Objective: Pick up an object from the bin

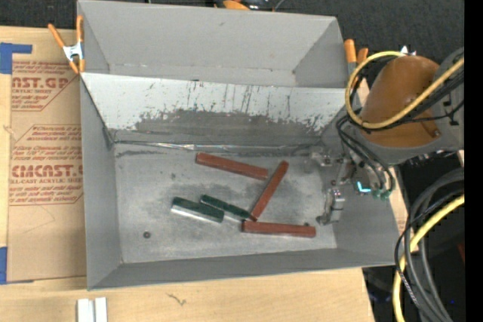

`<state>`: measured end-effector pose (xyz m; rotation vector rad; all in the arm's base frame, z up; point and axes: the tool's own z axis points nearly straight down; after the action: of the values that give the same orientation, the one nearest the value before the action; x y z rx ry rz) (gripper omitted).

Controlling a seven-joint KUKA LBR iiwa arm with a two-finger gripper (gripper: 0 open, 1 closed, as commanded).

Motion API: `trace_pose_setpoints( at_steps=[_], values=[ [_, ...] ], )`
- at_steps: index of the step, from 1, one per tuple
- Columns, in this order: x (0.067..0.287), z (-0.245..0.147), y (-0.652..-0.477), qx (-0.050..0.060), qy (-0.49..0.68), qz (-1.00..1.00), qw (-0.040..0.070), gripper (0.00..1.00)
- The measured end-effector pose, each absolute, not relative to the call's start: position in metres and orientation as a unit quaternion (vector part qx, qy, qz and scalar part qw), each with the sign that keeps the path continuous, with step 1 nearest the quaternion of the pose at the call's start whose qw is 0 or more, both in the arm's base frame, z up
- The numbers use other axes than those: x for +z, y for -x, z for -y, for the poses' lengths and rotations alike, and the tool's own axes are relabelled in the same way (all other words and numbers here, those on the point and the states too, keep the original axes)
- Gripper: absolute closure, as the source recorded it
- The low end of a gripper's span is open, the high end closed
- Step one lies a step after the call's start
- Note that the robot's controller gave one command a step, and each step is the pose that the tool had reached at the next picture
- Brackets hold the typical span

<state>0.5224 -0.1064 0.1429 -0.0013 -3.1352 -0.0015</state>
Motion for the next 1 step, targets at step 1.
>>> trace_pose_setpoints(
  at_steps=[1],
  values=[
    [0.0684, 0.0377, -0.4835, 0.0, -0.04, 0.999, -0.006, 0.0]
  ],
)
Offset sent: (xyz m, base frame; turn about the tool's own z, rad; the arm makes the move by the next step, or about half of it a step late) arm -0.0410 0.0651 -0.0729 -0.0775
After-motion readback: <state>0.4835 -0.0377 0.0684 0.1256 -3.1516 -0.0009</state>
